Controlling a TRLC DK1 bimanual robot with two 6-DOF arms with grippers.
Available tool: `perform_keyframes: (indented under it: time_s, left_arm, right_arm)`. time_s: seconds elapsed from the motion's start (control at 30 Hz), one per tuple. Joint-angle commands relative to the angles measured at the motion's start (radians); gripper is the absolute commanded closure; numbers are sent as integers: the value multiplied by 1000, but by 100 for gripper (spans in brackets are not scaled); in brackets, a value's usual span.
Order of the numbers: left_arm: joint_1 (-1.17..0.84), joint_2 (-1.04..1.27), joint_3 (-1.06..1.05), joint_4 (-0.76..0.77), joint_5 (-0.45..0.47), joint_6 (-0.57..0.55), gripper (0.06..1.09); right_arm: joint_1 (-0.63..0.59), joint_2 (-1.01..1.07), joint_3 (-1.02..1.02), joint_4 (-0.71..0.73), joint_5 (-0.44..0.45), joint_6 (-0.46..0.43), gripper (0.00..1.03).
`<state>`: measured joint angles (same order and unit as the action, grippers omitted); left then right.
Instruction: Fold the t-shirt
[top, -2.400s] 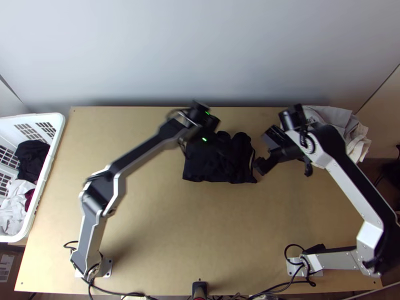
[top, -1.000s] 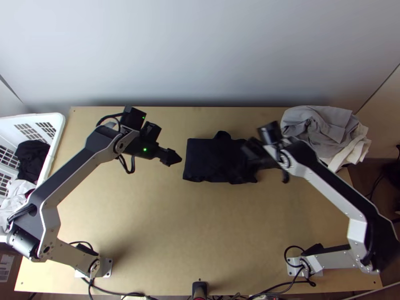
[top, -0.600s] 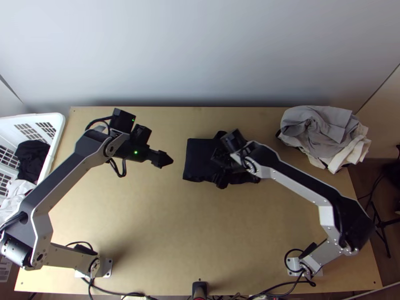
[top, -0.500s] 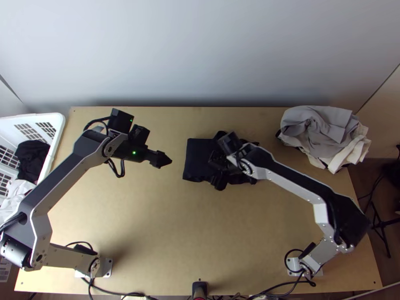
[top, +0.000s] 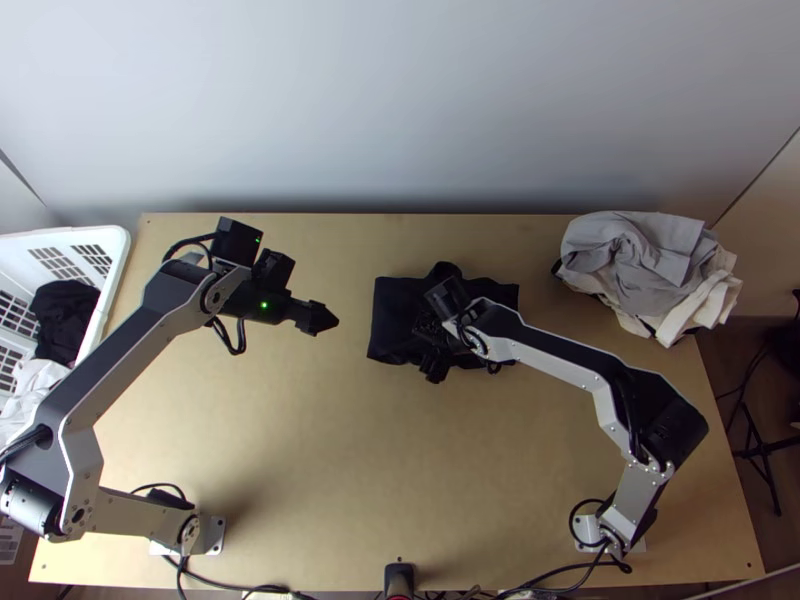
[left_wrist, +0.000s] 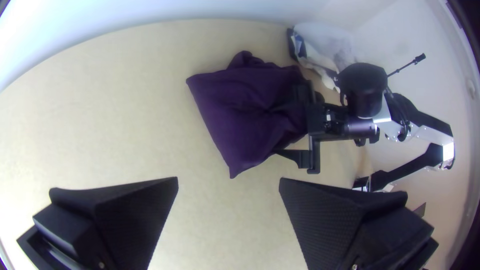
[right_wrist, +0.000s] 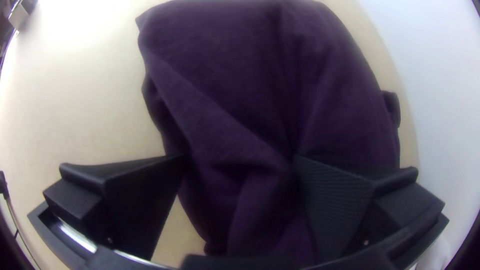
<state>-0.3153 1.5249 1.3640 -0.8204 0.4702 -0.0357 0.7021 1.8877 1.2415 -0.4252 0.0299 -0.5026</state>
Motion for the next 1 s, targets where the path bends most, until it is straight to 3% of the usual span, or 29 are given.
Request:
perform_keyframes:
  time_s: [0.0,0.07,0.3,0.5,0.97]
  left_arm:
    - [12,-8,-2,-6,-1,3,10]
    - [16,-14,-5,-10,-1,3,10]
    - [64,-46,-34,-11,-1,5,10]
    - [134,-109,-98,-10,-1,2,10]
    - [251,-262,-273,-10,-2,-6,10]
  right_arm:
    - [-10,68,7,13,21,42,56]
    - [-10,59,6,2,21,45,101]
    - [-21,-58,22,-4,21,93,100]
    - [-73,-214,101,-136,11,145,100]
    - [-346,-424,368,-328,-151,282,100]
